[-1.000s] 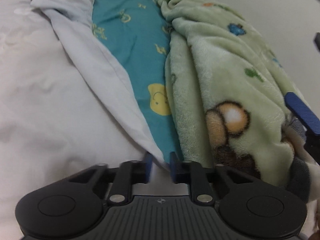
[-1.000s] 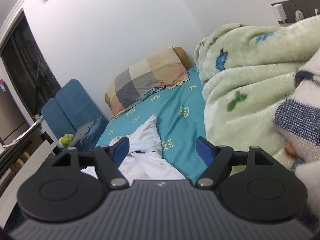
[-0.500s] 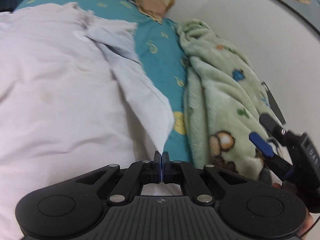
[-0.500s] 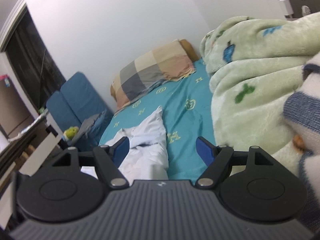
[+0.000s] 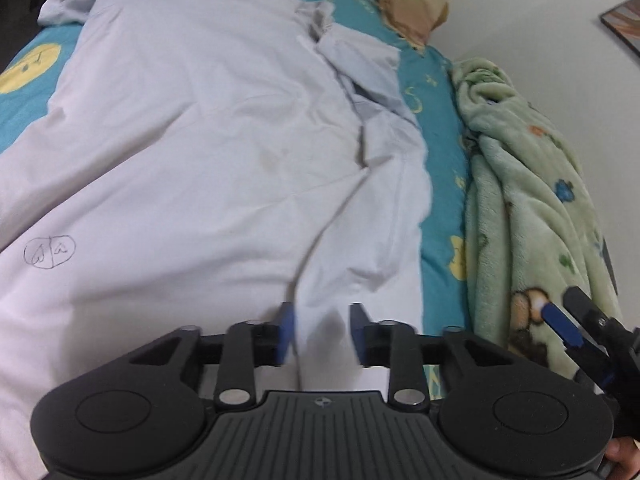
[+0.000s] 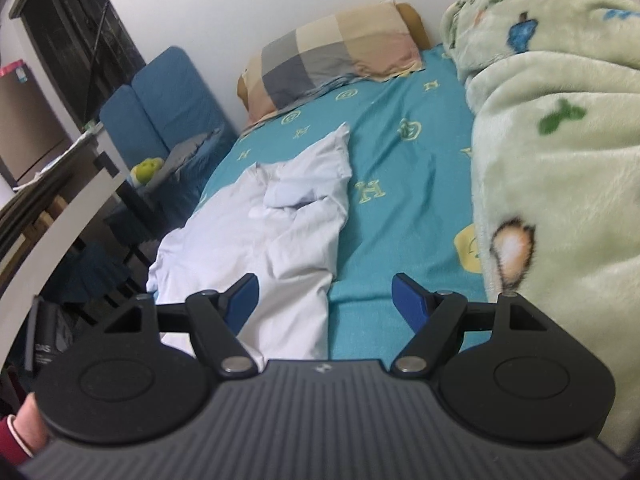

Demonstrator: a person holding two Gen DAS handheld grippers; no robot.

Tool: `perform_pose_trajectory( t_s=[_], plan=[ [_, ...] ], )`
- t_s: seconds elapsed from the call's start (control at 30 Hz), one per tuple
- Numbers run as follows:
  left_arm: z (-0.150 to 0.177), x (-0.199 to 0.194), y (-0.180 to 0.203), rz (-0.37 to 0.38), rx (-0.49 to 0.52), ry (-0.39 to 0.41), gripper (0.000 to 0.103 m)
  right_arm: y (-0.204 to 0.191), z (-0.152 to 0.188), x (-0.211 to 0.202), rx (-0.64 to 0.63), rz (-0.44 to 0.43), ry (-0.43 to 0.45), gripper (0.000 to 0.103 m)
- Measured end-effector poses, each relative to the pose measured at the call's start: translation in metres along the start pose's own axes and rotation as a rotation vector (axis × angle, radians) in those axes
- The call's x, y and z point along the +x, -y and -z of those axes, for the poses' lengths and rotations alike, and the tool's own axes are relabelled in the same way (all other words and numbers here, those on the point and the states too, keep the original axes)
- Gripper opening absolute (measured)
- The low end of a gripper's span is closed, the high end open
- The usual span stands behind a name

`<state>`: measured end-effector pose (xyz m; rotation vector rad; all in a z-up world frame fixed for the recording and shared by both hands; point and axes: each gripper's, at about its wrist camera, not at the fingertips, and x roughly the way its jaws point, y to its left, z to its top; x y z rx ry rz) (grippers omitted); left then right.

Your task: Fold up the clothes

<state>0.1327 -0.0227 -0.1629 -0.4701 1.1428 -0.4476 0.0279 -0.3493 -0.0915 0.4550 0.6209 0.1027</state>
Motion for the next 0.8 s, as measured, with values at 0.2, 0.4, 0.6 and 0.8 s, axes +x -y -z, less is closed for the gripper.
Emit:
perform_pose_trajectory(
  t_s=[0.2,0.4,0.6,0.8],
  plan=[
    [-0.004,-0.015,0.015,0.032,0.054,0.065,0.044,-0.025,0.012,0.016,-0.089,-0.092,-0.127,0.076],
    [-0.062,0.000,0.032,-0.006,0.092,0.121,0.054,-0.055,0.029,0.031,-0.211,-0.121,-0.225,0.075],
    [-0.142,0.069,0.034,-0.068,0.082,0.145,0.061,-0.065,0.037,0.051,-0.257,-0.144,-0.315,0.072],
    [-0.219,0.140,0.032,-0.131,0.075,0.165,0.061,-0.075,0.045,0.070,-0.323,-0.166,-0.353,0.072]
  ],
)
